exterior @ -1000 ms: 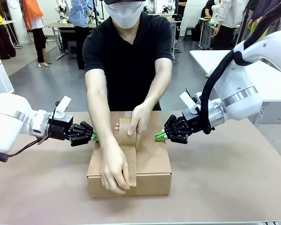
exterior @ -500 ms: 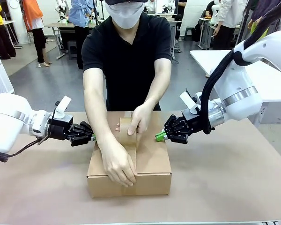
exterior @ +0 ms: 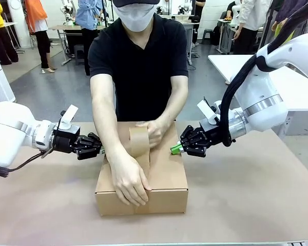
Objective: Wrap the clocks to prevent damage.
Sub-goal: After the human seals the box with tape, release both hands from the side flaps of the Package Box.
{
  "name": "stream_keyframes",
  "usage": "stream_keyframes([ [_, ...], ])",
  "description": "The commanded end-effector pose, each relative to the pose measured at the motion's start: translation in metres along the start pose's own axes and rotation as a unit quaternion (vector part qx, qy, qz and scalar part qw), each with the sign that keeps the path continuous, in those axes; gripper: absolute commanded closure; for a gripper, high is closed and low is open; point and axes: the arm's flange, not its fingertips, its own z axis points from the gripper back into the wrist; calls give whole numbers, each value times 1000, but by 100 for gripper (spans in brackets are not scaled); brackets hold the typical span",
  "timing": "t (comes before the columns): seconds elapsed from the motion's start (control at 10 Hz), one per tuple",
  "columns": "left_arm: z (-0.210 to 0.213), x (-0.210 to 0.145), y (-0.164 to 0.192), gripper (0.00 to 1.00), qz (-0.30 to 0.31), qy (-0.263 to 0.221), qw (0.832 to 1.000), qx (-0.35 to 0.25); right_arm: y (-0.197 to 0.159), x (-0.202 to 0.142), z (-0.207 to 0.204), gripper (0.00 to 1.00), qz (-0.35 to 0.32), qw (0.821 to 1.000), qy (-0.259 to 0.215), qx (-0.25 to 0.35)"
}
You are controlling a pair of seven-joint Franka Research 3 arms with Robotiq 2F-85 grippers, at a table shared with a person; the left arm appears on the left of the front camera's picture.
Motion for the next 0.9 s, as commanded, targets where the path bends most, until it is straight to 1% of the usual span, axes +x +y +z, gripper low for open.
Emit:
stream_keyframes([
  [0.0,0,-2,0,100,2,2,1000,3,0,-2,-2,99,-2,1000,4,-1],
  [0.8,0,-2,0,100,2,2,1000,3,0,-2,-2,99,-2,1000,4,-1],
])
